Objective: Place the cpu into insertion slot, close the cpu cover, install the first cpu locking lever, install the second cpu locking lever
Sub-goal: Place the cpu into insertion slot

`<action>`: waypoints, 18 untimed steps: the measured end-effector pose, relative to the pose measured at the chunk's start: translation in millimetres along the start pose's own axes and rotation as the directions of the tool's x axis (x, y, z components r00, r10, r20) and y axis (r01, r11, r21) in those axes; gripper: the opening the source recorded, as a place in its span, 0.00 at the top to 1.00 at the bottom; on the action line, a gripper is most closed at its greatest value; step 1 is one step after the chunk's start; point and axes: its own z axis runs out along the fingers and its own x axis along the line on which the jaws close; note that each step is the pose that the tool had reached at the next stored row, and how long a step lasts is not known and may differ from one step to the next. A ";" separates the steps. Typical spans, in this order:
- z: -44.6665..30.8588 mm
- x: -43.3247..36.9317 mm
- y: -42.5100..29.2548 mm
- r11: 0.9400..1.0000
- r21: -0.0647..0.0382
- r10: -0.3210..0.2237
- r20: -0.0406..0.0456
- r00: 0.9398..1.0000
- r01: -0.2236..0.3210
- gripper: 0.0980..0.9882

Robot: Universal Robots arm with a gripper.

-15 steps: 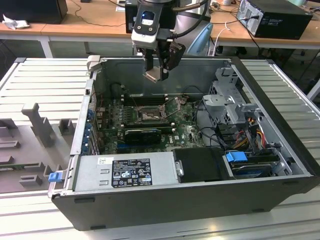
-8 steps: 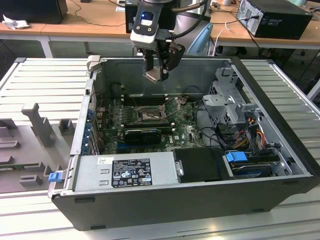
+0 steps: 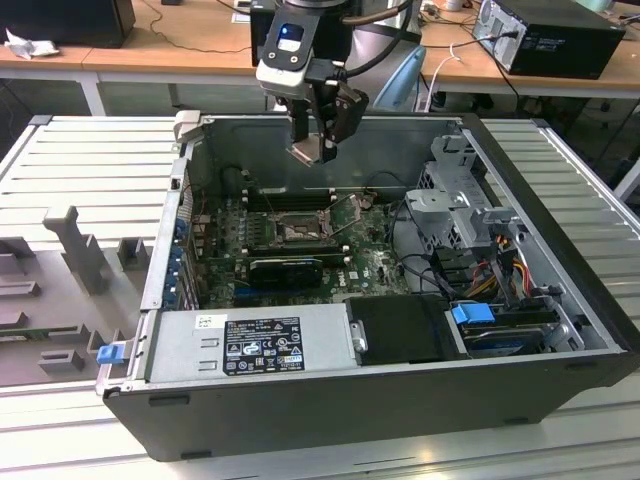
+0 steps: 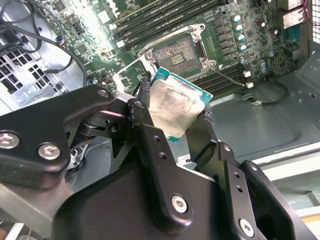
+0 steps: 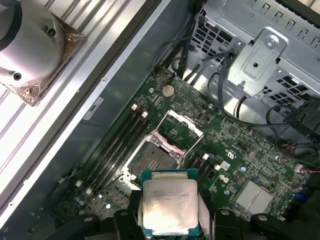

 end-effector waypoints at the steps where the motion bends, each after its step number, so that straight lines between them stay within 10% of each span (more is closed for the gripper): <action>1: 0.4 0.0 -0.1 1.000 0.000 0.003 0.000 1.000 -0.003 0.52; 18: 3.8 -0.1 -0.4 0.993 -0.003 0.117 0.010 0.993 -0.117 0.52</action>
